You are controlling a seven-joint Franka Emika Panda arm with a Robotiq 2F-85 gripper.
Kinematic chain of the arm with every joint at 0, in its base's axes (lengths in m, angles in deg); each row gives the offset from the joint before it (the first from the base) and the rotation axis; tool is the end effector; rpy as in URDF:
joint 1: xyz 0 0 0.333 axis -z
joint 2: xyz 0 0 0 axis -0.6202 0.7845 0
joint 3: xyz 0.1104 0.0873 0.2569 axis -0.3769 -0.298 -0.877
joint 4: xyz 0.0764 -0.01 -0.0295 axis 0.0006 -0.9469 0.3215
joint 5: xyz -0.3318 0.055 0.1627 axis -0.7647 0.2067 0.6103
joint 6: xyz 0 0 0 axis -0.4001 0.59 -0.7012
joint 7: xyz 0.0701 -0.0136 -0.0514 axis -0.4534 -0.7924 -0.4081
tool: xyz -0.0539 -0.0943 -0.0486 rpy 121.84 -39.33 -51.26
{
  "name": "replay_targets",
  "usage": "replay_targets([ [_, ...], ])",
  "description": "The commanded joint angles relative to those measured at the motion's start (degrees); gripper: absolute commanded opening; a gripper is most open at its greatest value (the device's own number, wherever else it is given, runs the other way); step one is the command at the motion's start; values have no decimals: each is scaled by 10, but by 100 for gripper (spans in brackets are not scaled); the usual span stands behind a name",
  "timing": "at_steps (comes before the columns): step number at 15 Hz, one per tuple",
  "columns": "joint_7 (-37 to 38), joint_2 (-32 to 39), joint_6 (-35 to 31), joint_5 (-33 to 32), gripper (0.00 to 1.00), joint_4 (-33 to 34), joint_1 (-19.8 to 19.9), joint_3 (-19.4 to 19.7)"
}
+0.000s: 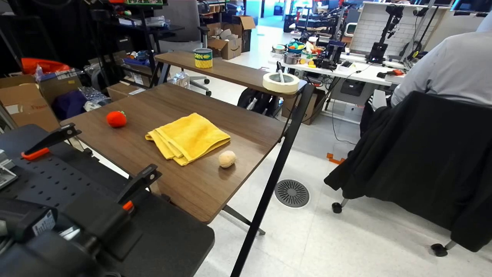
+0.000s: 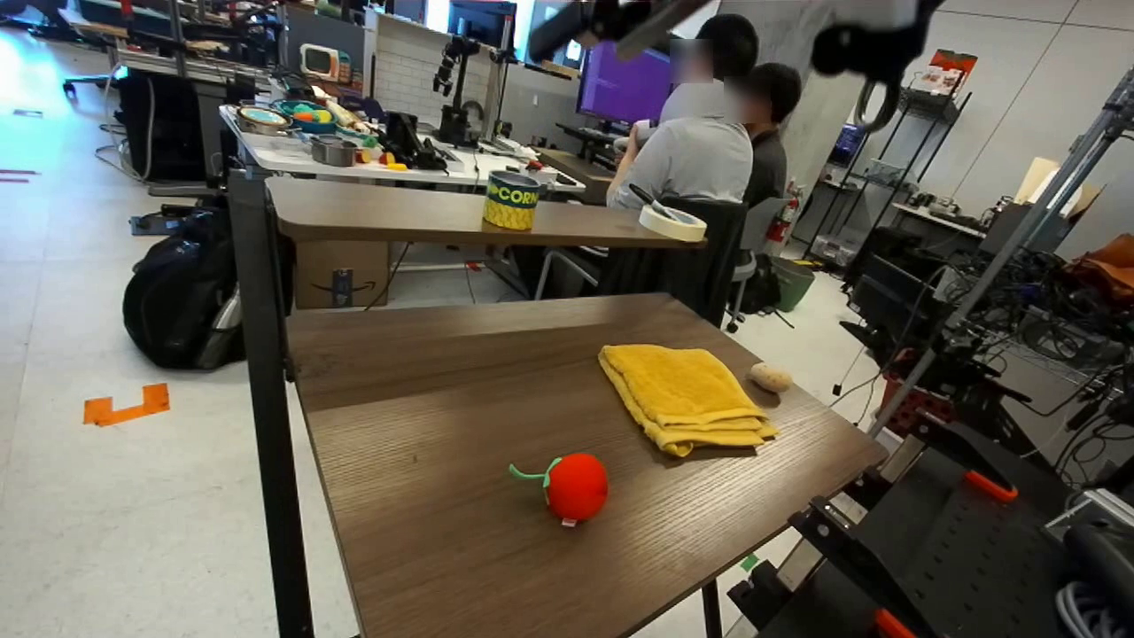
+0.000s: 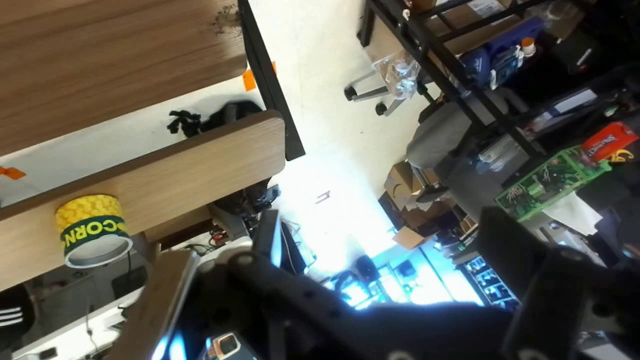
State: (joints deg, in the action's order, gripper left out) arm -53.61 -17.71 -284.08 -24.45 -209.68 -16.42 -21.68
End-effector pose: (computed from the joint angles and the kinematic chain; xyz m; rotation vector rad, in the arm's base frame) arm 0.4613 0.2850 0.3317 -2.5070 0.1935 -1.0108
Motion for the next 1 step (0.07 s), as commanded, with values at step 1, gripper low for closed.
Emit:
replay_targets([
  [1,-1,-4,1,0,100,-3,0,2],
])
